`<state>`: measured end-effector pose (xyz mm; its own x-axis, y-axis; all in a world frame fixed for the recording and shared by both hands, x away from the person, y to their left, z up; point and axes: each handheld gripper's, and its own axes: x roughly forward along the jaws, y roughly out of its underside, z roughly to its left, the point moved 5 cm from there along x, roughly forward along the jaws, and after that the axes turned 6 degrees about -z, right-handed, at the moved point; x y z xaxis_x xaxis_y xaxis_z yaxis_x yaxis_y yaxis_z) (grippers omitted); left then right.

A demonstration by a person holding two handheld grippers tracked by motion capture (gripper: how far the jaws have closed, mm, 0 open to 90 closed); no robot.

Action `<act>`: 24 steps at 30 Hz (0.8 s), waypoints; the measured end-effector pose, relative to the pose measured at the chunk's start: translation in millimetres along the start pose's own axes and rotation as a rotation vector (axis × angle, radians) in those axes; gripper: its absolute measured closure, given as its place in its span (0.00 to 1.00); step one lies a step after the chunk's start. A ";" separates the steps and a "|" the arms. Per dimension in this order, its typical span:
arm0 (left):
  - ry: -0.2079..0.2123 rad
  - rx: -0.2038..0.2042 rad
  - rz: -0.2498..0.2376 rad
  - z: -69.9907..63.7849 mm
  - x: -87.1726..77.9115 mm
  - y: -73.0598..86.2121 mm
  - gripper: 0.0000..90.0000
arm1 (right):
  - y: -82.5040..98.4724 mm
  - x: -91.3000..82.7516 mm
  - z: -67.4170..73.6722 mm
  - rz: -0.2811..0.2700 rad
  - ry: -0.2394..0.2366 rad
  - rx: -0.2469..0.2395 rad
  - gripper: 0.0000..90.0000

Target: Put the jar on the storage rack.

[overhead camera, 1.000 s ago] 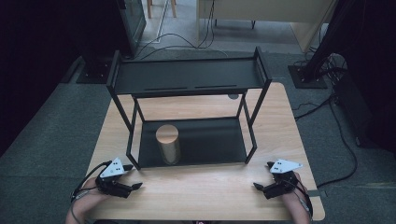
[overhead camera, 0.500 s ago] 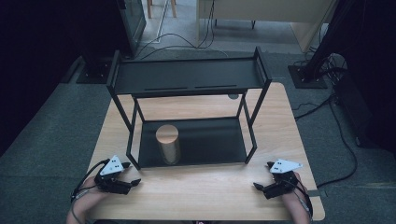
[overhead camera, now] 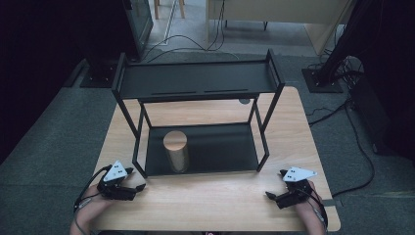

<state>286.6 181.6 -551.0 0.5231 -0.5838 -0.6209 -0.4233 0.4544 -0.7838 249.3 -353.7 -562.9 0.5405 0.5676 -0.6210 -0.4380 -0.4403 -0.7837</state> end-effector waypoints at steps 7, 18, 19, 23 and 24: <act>-0.027 -0.016 -0.001 3.8 0.2 0.4 0.22 | 0.0 0.0 0.0 0.000 0.000 0.000 0.00; -0.069 -0.033 -0.002 7.7 1.9 -0.3 0.22 | 0.0 0.0 0.0 0.000 0.000 0.000 0.00; -0.073 -0.036 -0.003 8.1 2.1 -0.4 0.22 | 0.0 0.0 0.0 0.000 0.000 0.000 0.00; -0.089 -0.049 -0.004 10.1 2.4 -0.6 0.22 | 0.0 0.0 0.0 0.000 0.000 0.000 0.00; -0.093 -0.054 -0.005 10.7 2.4 -0.6 0.22 | 0.0 0.0 0.1 0.000 0.000 0.001 0.00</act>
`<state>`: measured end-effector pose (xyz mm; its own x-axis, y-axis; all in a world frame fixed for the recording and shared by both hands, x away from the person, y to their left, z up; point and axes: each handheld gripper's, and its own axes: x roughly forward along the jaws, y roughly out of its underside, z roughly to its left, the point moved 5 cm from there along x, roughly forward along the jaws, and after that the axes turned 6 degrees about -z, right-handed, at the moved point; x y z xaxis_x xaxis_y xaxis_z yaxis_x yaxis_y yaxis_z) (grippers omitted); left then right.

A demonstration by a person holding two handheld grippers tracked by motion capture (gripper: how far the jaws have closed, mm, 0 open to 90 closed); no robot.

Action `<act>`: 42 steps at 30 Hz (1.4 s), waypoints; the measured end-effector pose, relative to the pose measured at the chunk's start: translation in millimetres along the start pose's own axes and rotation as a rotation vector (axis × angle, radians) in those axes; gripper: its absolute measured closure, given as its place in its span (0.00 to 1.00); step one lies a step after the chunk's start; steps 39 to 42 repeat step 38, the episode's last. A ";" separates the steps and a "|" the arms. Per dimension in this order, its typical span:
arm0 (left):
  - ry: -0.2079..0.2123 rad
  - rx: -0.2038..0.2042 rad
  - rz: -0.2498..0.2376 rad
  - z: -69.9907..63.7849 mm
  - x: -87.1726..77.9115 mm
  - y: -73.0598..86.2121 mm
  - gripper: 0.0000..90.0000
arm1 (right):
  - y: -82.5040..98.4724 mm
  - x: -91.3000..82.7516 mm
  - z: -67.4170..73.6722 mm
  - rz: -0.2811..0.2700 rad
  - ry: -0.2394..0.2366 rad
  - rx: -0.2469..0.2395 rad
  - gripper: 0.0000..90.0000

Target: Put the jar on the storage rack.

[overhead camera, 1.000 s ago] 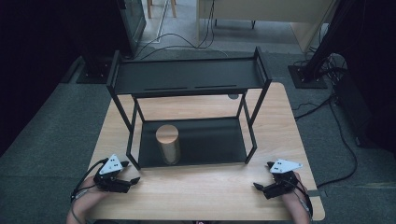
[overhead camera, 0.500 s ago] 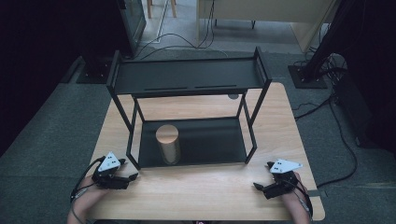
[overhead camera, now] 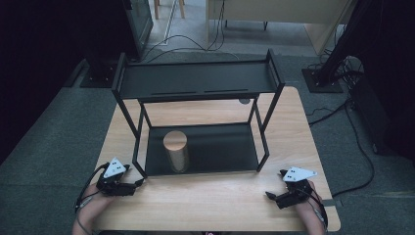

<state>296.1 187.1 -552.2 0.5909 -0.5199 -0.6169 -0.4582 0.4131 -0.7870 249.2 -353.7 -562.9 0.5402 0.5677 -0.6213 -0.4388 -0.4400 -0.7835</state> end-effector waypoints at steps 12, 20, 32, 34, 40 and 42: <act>-0.012 -0.011 -0.005 3.1 -1.0 1.2 0.22 | 0.0 0.0 -0.1 0.000 0.000 0.000 0.00; -0.051 -0.038 -0.008 8.4 -0.7 1.1 0.22 | 0.0 0.0 0.0 0.000 0.000 0.000 0.00; -0.086 -0.066 -0.033 13.2 2.1 0.5 0.22 | 0.0 0.0 0.0 0.000 0.001 0.000 0.00; -0.086 -0.066 -0.033 13.2 2.1 0.5 0.22 | 0.0 0.0 0.1 0.000 0.000 0.001 0.00; -0.086 -0.066 -0.033 13.2 2.1 0.5 0.22 | 0.0 0.0 0.2 0.000 0.000 0.001 0.00; -0.086 -0.066 -0.033 13.2 2.1 0.5 0.22 | 0.0 0.0 0.2 0.000 0.000 0.001 0.00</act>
